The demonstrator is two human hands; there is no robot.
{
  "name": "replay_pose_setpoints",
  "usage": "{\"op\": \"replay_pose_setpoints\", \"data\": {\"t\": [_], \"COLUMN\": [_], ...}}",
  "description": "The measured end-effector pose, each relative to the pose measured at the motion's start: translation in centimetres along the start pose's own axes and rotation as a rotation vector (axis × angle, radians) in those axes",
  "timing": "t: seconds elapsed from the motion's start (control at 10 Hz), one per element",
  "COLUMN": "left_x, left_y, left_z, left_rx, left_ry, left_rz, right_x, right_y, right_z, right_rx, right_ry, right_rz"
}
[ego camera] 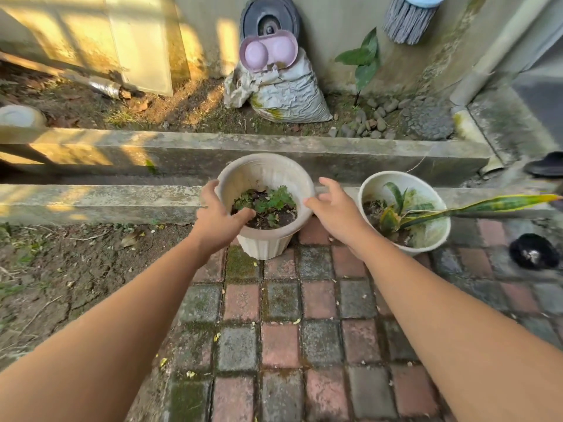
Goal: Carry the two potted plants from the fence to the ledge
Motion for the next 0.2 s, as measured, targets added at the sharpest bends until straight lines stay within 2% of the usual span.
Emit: {"op": "replay_pose_setpoints", "data": {"t": [0.1, 0.2], "left_x": [-7.5, -15.1], "left_y": [-3.4, -9.4], "left_z": [5.2, 11.7], "left_rx": [0.143, 0.142], "left_ry": [0.115, 0.154], "left_rz": [-0.052, -0.058], "right_x": [7.1, 15.8], "right_y": [-3.0, -7.5], "right_z": [4.3, 8.6], "right_rx": [0.059, 0.037], "right_ry": [-0.04, -0.082], "right_rz": [0.117, 0.195]}}
Point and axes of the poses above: each hand's wrist, its own z-axis away from the middle knuckle, its own y-axis out of the palm, x = y × z, the point moved 9 cm from there along -z, towards the middle knuckle, and after that the axes turned 11 degrees about -z, right-handed, at the moved point
